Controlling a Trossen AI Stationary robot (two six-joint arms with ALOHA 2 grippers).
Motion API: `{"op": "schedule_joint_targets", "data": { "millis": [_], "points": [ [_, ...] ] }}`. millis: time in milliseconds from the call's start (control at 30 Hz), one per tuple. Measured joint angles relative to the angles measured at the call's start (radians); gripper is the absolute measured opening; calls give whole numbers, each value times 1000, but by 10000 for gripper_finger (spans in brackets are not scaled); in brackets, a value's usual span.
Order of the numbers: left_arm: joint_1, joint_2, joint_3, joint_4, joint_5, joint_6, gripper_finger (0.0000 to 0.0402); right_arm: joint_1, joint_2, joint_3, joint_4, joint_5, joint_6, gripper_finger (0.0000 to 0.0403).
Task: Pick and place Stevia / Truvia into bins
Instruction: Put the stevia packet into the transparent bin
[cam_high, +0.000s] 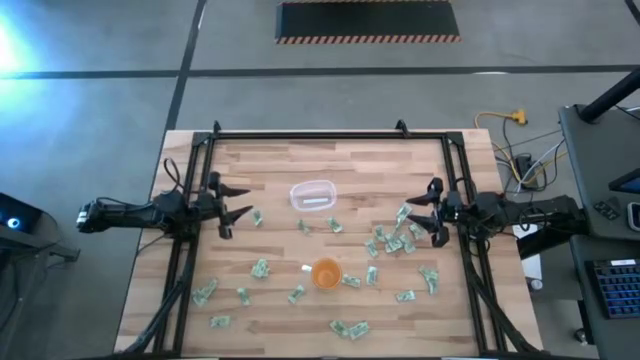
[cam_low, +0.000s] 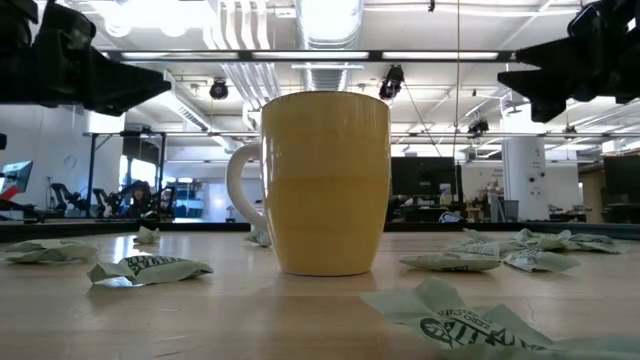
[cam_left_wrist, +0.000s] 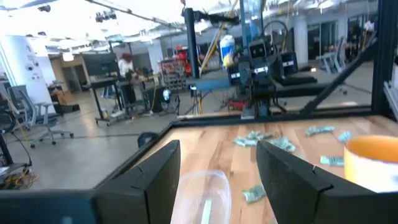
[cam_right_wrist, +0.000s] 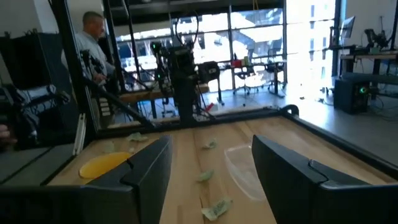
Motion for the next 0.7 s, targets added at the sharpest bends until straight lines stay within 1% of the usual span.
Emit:
{"op": "schedule_joint_targets", "data": {
  "millis": [167, 233, 333, 533, 700],
  "points": [
    [0, 0, 0, 101, 1, -1, 195, 0, 0, 0, 106, 0, -8, 215],
    [0, 0, 0, 119, 17, -5, 195, 0, 0, 0, 127, 0, -48, 215],
    [0, 0, 0, 124, 33, -30, 195, 0, 0, 0, 127, 0, -94, 215],
    [0, 0, 0, 197, 25, -28, 195, 0, 0, 0, 112, 0, -111, 215],
    [0, 11, 0, 164, 25, -102, 195, 0, 1, 0, 86, 18, -210, 215]
  ]
}}
